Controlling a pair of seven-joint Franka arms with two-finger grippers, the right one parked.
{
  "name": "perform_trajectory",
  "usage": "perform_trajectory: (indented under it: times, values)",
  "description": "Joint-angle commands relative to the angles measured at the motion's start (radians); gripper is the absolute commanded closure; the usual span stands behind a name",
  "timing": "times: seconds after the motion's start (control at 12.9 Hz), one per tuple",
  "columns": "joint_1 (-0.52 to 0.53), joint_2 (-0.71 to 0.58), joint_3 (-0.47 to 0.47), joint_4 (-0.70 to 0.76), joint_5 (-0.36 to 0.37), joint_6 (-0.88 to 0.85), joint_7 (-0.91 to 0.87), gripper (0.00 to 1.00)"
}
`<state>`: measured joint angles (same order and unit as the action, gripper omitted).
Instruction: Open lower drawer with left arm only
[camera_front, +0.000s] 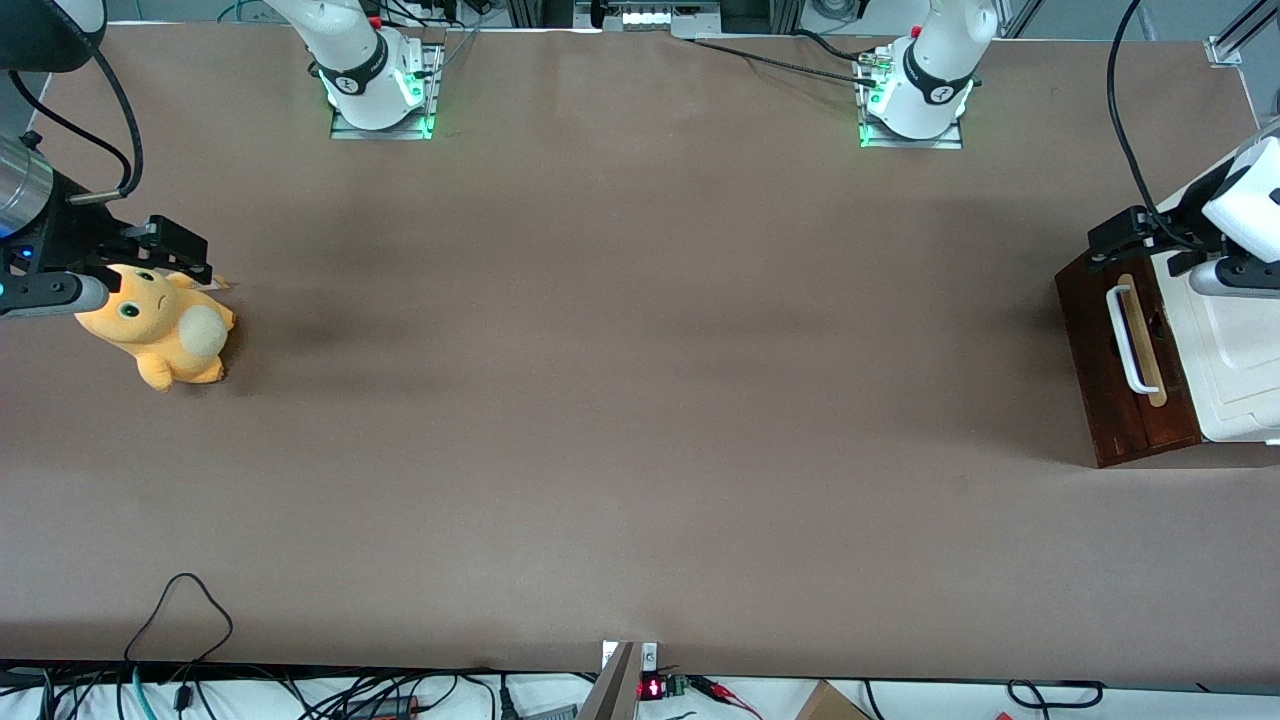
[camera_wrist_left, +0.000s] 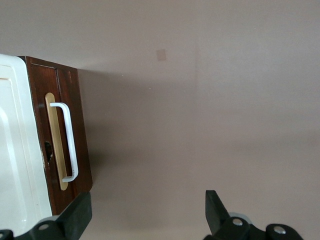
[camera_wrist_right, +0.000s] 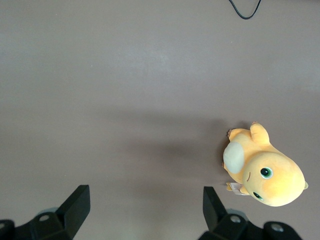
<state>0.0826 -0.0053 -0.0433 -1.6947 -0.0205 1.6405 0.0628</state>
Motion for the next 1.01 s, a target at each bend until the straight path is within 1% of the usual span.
perform_trajectory:
  times: [0.0,0.08,0.23,0.31,0.47,0.62,0.7,0.93]
  values:
    - [0.0,0.016,0.008,0.027,-0.022,-0.03,0.014,0.0]
    - [0.0,0.019,0.008,0.027,-0.024,-0.024,0.014,0.0]
    - [-0.004,0.027,-0.006,0.029,0.016,-0.008,-0.03,0.03]
    - [-0.01,0.04,-0.027,0.026,0.109,-0.008,-0.081,0.03]
    - [-0.011,0.059,-0.111,0.014,0.312,-0.019,-0.174,0.03]
    - [-0.003,0.088,-0.188,-0.029,0.507,-0.03,-0.279,0.03]
    - [-0.001,0.112,-0.21,-0.06,0.593,-0.027,-0.335,0.03]
    - [0.008,0.194,-0.283,-0.192,0.892,-0.027,-0.619,0.04]
